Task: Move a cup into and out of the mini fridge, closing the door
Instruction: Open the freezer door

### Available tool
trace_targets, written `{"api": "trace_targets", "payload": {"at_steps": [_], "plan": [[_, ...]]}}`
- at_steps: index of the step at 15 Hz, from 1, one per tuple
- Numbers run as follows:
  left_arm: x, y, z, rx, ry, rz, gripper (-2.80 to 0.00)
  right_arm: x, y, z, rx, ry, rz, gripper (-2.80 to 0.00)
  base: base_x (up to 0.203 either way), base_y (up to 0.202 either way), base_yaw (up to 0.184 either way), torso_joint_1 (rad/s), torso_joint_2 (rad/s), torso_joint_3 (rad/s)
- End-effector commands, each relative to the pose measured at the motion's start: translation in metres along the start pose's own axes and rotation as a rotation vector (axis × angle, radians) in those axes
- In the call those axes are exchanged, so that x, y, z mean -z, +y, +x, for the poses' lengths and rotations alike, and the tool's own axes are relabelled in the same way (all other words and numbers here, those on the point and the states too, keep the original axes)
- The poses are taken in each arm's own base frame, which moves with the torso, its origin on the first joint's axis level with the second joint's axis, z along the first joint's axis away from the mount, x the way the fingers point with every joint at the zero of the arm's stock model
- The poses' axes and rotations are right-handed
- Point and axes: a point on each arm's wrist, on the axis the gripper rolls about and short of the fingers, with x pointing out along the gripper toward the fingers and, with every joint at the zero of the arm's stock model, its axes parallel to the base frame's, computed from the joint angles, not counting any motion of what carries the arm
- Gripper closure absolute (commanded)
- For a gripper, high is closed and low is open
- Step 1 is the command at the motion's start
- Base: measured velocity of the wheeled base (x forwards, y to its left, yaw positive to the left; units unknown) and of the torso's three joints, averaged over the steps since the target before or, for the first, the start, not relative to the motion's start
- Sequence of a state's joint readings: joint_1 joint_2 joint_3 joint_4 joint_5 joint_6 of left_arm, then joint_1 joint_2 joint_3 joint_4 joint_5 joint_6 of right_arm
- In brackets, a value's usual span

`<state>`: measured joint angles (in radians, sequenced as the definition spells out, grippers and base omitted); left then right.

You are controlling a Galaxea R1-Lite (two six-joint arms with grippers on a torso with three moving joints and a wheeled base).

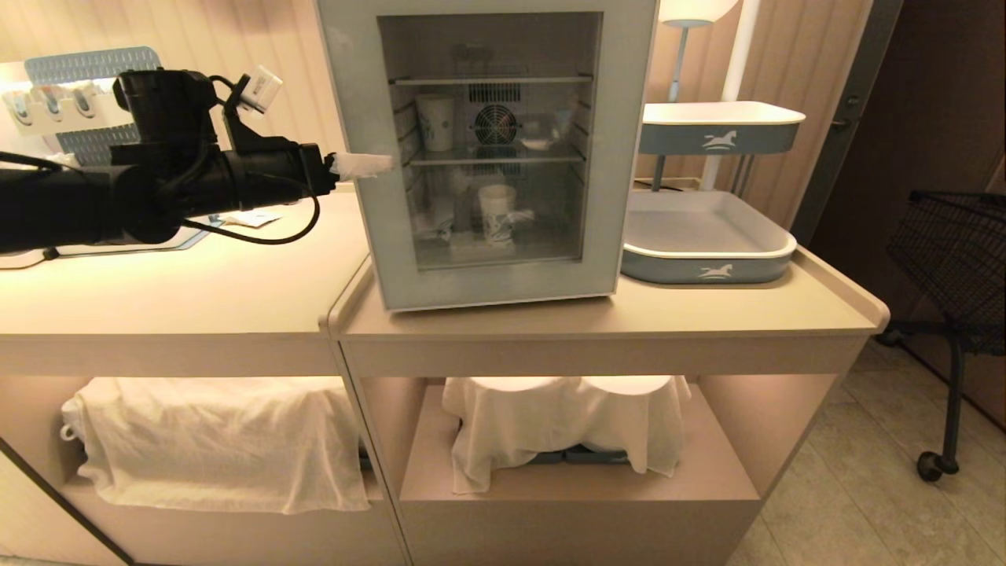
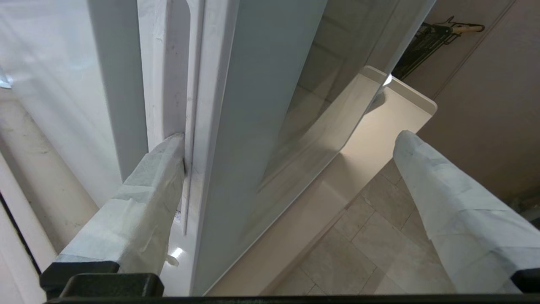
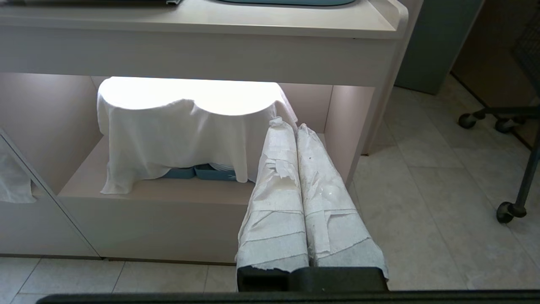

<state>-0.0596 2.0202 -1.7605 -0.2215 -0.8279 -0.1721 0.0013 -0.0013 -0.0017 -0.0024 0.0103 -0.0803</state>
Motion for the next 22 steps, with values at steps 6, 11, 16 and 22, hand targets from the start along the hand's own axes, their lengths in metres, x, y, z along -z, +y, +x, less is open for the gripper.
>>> {"api": "trace_targets", "payload": {"at_steps": [6,11,16,22], "plan": [[-0.004,-0.052,-0.047,0.004,0.018,-0.018,-2.80,0.000,0.000,0.000,-0.001,-0.001,-0.001,0.00,0.000,0.000,0.000,0.000,0.00,0.000],[-0.001,-0.092,-0.084,0.000,0.020,-0.017,-2.80,0.000,0.000,0.000,-0.001,-0.001,-0.001,0.00,0.000,0.000,0.000,0.000,0.00,0.000],[0.019,-0.120,-0.129,-0.064,0.025,-0.022,-2.80,0.000,0.000,0.000,-0.001,-0.001,-0.001,0.00,0.000,0.000,0.000,0.000,0.00,0.000],[0.026,-0.102,-0.171,-0.258,0.043,0.065,-2.80,0.000,0.000,0.000,-0.001,-0.001,-0.001,0.00,0.000,0.000,0.000,0.000,0.00,0.000]]}}
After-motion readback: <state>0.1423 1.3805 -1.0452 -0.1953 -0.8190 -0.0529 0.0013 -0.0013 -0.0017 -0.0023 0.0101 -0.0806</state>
